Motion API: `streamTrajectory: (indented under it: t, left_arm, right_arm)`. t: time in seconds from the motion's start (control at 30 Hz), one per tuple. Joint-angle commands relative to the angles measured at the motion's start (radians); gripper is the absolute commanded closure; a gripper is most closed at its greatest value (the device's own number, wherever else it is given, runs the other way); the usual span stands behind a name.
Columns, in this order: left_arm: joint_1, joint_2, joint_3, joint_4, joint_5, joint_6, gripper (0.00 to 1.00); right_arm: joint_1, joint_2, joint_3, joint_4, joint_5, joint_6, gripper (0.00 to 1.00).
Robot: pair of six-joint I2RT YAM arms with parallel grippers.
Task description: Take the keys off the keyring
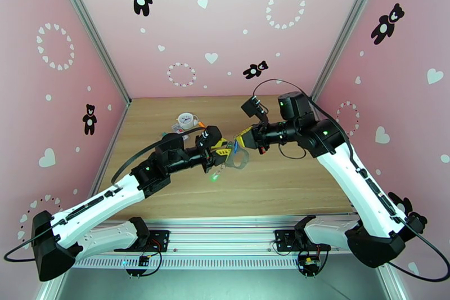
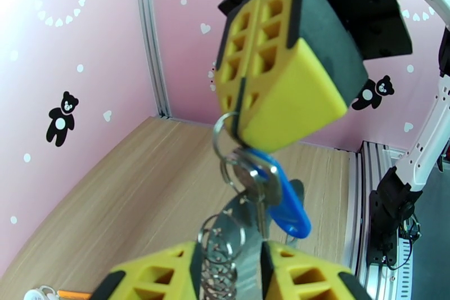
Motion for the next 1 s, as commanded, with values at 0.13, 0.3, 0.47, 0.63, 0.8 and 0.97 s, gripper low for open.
streamTrajectory:
  t: [0.13, 0.3, 0.47, 0.63, 0.8, 0.97]
  left_arm:
    - [-0.001, 0.015, -0.002, 0.125, -0.047, 0.029, 0.65]
    - [-0.002, 0.014, -0.008, 0.155, -0.033, 0.07, 0.67]
    - [-0.001, 0.03, 0.01, 0.111, 0.008, 0.084, 0.69]
    - [-0.001, 0.012, 0.0, 0.086, 0.032, 0.078, 0.64]
    - [-0.001, -0.011, -0.004, 0.057, 0.032, 0.048, 0.57]
    - [-0.001, 0.005, -0.004, 0.081, -0.025, 0.021, 0.56]
  right_arm:
    - [-0.004, -0.023, -0.028, 0.068, -0.065, 0.021, 1.0]
    - [-0.006, -0.028, -0.03, 0.062, -0.067, 0.024, 1.0]
    - [-0.005, -0.027, -0.024, 0.084, -0.068, 0.05, 1.0]
    - [-0.006, -0.03, -0.025, 0.082, -0.031, 0.062, 1.0]
    - [-0.006, -0.028, -0.03, 0.089, -0.027, 0.082, 1.0]
    - [-0.006, -0.039, -0.049, 0.126, -0.044, 0.106, 1.0]
